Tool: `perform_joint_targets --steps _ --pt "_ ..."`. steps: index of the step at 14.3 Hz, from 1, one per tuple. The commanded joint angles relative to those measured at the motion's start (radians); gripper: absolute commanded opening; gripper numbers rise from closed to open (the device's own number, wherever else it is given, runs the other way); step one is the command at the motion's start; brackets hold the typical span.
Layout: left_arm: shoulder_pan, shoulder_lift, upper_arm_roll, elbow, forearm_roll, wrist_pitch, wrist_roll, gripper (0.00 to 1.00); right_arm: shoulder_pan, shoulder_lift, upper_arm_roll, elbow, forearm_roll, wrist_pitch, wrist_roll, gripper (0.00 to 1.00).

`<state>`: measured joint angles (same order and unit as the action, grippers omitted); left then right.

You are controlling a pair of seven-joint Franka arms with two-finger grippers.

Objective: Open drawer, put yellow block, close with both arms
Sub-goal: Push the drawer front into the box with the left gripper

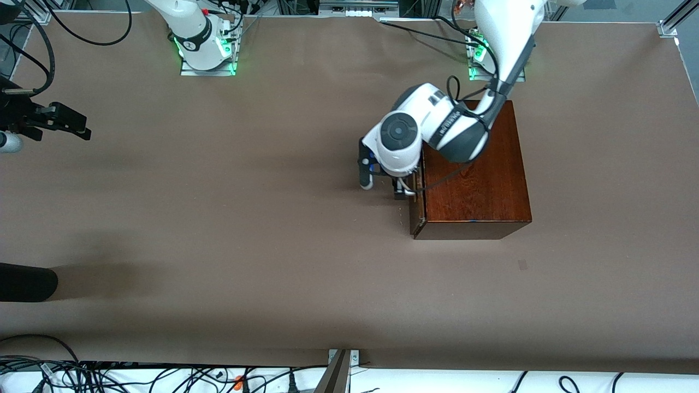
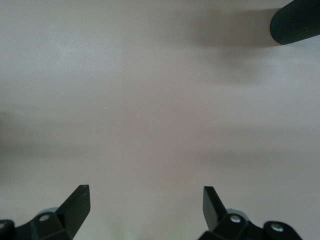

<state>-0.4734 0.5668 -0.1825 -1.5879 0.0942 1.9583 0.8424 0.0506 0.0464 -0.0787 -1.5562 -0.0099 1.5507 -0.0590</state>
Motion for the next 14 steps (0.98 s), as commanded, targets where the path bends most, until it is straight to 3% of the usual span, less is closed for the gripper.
perform_joint_targets --steps 1,6,9,14 --pt "0.012 -0.025 0.005 -0.012 0.044 -0.015 0.029 1.00 -0.017 -0.031 0.013 -0.025 0.016 0.003 -0.022 1.00" --pt "0.015 -0.054 -0.015 0.000 0.010 -0.032 0.015 1.00 -0.017 -0.031 0.013 -0.022 0.016 0.006 -0.021 1.00" --pt "0.015 -0.140 -0.025 0.000 -0.131 -0.042 -0.096 1.00 -0.017 -0.030 0.013 -0.022 0.016 0.006 -0.021 1.00" --pt "0.047 -0.283 -0.006 0.046 -0.128 -0.339 -0.509 1.00 -0.017 -0.030 0.013 -0.022 0.016 0.008 -0.021 1.00"
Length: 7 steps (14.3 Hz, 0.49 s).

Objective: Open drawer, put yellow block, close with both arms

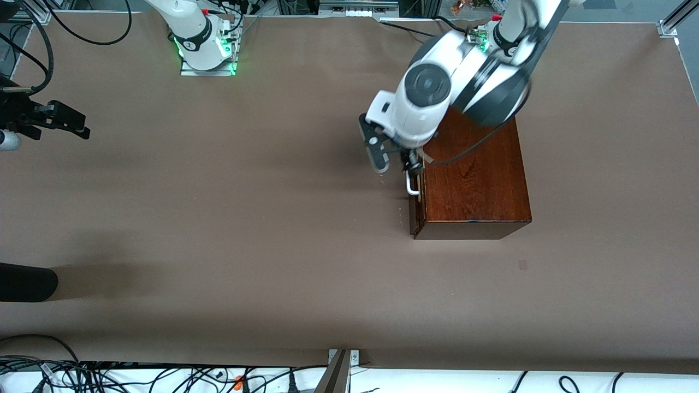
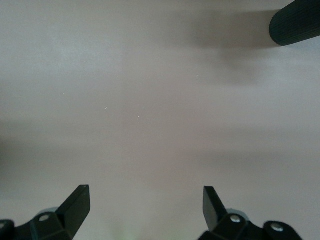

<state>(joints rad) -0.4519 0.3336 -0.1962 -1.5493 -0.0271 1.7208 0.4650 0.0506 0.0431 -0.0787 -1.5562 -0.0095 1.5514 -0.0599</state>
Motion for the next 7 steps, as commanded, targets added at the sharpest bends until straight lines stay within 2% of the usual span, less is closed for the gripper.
perform_joint_targets --steps 1,5,7 --pt "0.054 -0.070 0.021 0.012 0.006 -0.148 -0.176 1.00 -0.017 -0.026 0.013 -0.022 0.016 0.009 -0.020 1.00" --pt "0.231 -0.169 0.018 0.020 0.050 -0.193 -0.187 1.00 -0.017 -0.026 0.013 -0.022 0.016 0.009 -0.020 1.00" --pt "0.254 -0.247 0.021 0.015 0.058 -0.250 -0.196 1.00 -0.017 -0.026 0.013 -0.022 0.016 0.010 -0.020 1.00"
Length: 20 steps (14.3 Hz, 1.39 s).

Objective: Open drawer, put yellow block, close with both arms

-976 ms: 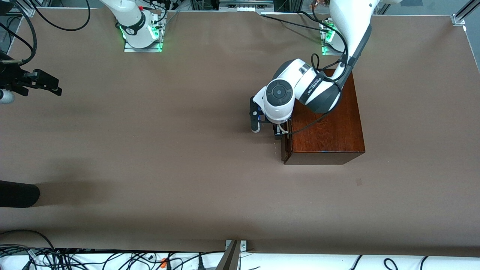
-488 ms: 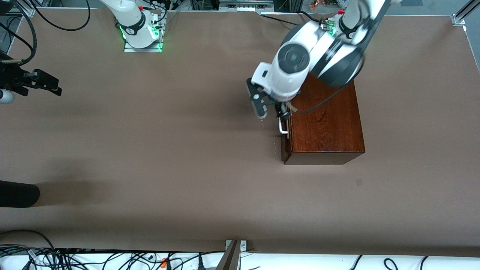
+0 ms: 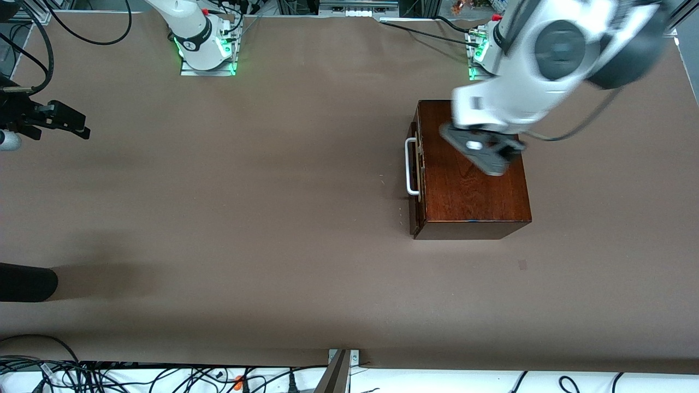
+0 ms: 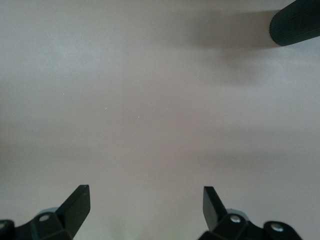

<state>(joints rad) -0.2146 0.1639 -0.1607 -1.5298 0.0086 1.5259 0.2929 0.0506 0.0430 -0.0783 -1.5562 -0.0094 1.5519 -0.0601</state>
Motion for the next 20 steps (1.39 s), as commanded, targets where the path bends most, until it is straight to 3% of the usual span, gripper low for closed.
perform_joint_targets --steps 1,4,7,9,11,12,14,16,20 --pt "0.018 -0.083 -0.010 0.003 0.051 -0.065 -0.026 1.00 -0.017 -0.026 0.012 -0.022 0.016 0.010 -0.020 1.00" --pt "0.116 -0.044 0.015 0.152 0.079 -0.069 -0.024 1.00 -0.017 -0.026 0.012 -0.022 0.016 0.008 -0.020 1.00" --pt "0.150 -0.015 0.020 0.189 0.108 -0.067 -0.032 1.00 -0.017 -0.028 0.012 -0.022 0.014 0.008 -0.020 1.00" --pt "0.170 -0.012 0.032 0.156 0.143 -0.067 -0.190 1.00 -0.017 -0.028 0.012 -0.022 0.014 0.008 -0.020 1.00" --pt "0.208 -0.024 0.026 0.105 0.104 -0.026 -0.355 1.00 -0.017 -0.028 0.012 -0.022 0.014 0.008 -0.020 1.00" --pt "0.215 -0.055 0.026 0.053 0.097 0.023 -0.362 1.00 -0.017 -0.028 0.012 -0.022 0.014 0.010 -0.020 1.00" --pt "0.266 -0.169 0.023 -0.144 0.059 0.167 -0.356 1.00 -0.017 -0.028 0.012 -0.022 0.014 0.011 -0.020 1.00" --pt "0.287 -0.251 0.018 -0.249 0.039 0.197 -0.343 1.00 -0.017 -0.028 0.012 -0.021 0.014 0.011 -0.020 1.00" --pt "0.293 -0.242 0.020 -0.213 0.037 0.114 -0.345 1.00 -0.017 -0.028 0.012 -0.022 0.014 0.013 -0.020 1.00"
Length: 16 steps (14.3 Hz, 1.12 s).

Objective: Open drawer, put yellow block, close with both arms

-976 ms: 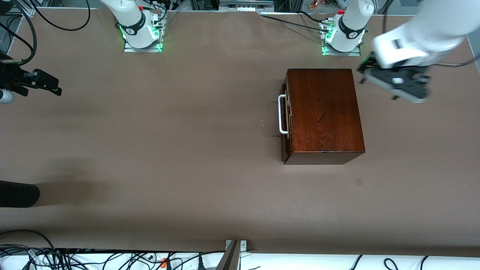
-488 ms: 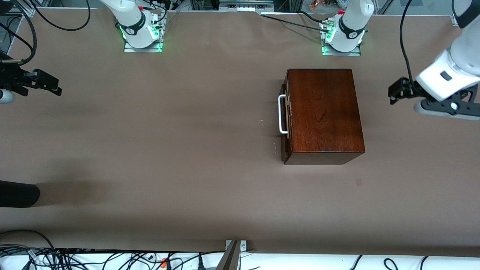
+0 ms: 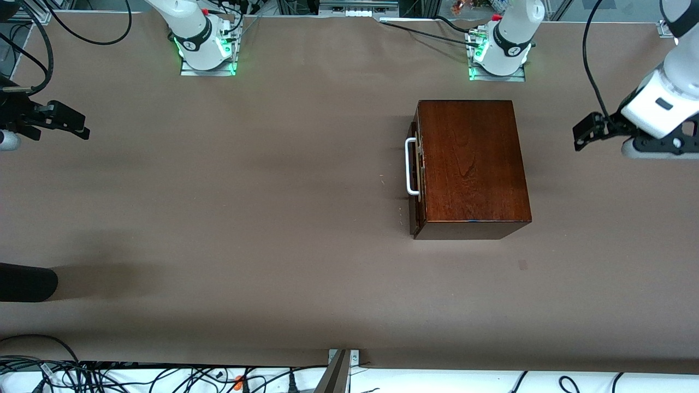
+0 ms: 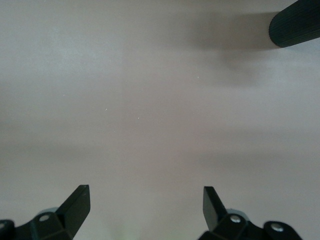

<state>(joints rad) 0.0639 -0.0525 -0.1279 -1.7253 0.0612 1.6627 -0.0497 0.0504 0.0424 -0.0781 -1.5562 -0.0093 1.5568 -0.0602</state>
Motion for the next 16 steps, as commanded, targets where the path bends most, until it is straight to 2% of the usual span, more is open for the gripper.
perform_joint_targets --steps 1,4,11,12,14,15,16 --pt "0.014 -0.021 -0.013 -0.013 -0.020 -0.024 -0.003 1.00 -0.017 -0.027 0.012 -0.022 0.014 0.009 -0.020 1.00" --pt "0.013 0.002 -0.015 0.026 -0.020 -0.029 -0.004 1.00 -0.017 -0.027 0.012 -0.022 0.014 0.011 -0.020 1.00" --pt "0.013 0.019 -0.006 0.032 -0.046 -0.029 -0.004 1.00 -0.017 -0.029 0.012 -0.021 0.014 0.009 -0.020 1.00" --pt "-0.005 0.038 0.016 0.058 -0.044 -0.034 -0.004 1.00 -0.017 -0.029 0.014 -0.021 0.014 0.009 -0.020 1.00" --pt "-0.074 0.136 0.109 0.195 -0.047 -0.113 0.001 1.00 -0.017 -0.029 0.012 -0.021 0.014 0.009 -0.020 1.00" --pt "-0.076 0.151 0.108 0.219 -0.049 -0.135 0.002 1.00 -0.017 -0.029 0.012 -0.021 0.014 0.009 -0.020 1.00" --pt "-0.078 0.134 0.103 0.202 -0.055 -0.133 0.002 1.00 -0.017 -0.029 0.012 -0.021 0.014 0.008 -0.020 1.00"
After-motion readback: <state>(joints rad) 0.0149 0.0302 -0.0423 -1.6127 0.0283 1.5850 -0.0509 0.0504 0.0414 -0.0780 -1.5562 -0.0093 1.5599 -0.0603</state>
